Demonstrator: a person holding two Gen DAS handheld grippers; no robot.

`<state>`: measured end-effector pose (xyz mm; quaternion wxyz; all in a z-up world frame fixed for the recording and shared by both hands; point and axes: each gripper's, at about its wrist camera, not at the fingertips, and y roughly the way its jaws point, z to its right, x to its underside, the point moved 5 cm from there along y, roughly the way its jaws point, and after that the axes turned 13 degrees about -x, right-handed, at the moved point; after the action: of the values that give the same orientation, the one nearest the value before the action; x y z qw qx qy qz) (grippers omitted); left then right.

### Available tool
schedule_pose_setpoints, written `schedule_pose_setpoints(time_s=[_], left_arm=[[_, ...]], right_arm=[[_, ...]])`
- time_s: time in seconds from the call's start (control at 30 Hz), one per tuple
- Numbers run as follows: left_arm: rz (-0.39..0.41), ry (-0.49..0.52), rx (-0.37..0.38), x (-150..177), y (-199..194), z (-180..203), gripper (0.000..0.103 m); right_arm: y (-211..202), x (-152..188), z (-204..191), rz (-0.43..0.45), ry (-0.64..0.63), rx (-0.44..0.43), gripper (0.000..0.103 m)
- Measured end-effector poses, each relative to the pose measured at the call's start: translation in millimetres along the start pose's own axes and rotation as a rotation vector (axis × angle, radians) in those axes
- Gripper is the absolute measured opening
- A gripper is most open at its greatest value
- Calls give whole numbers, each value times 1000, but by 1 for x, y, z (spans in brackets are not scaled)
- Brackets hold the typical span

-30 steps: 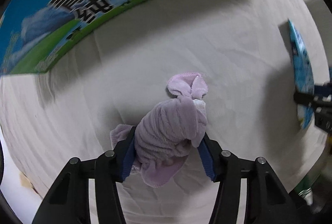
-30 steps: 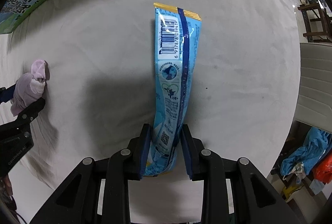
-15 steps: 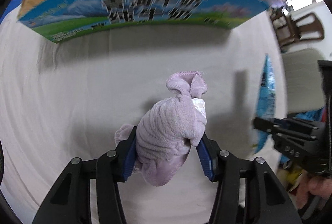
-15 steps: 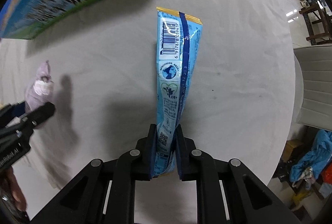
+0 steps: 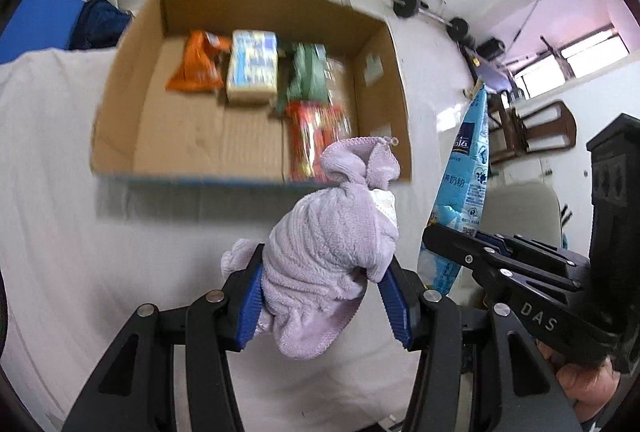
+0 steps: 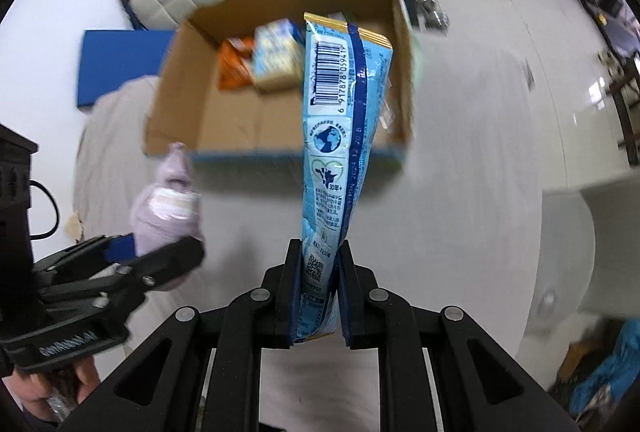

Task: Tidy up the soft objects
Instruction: 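Carry the towel with the left tool while the right tool carries the stick pack to the box, then lower both items into the box and open both tools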

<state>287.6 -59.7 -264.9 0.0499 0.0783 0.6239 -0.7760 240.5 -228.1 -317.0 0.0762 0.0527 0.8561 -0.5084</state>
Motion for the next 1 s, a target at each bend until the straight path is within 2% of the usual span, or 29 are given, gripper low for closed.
schedule_pose_setpoints(time_s=[0.1, 0.2, 0.37, 0.5, 0.7, 0.87, 1.0], left_arm=[[13, -46, -12, -28, -3, -20, 49], [1, -96, -15, -52, 9, -42, 49], [-57, -162, -20, -74, 36, -70, 49], [-117, -231, -5, -85, 64, -90, 49], [-170, -269, -9, -91, 92, -103, 49], [-211, -304, -11, -96, 110, -116, 49], [-223, -308, -16, -99, 116, -121, 50]], right_arm=[[1, -34, -17, 18, -12, -8, 17], [15, -72, -27, 37, 11, -17, 17], [60, -108, -20, 29, 128, -84, 17], [108, -116, -2, 21, 266, -135, 17], [158, -119, 11, 18, 405, -204, 16], [189, -121, 15, 18, 456, -197, 16], [202, -124, 21, 56, 520, -184, 16]])
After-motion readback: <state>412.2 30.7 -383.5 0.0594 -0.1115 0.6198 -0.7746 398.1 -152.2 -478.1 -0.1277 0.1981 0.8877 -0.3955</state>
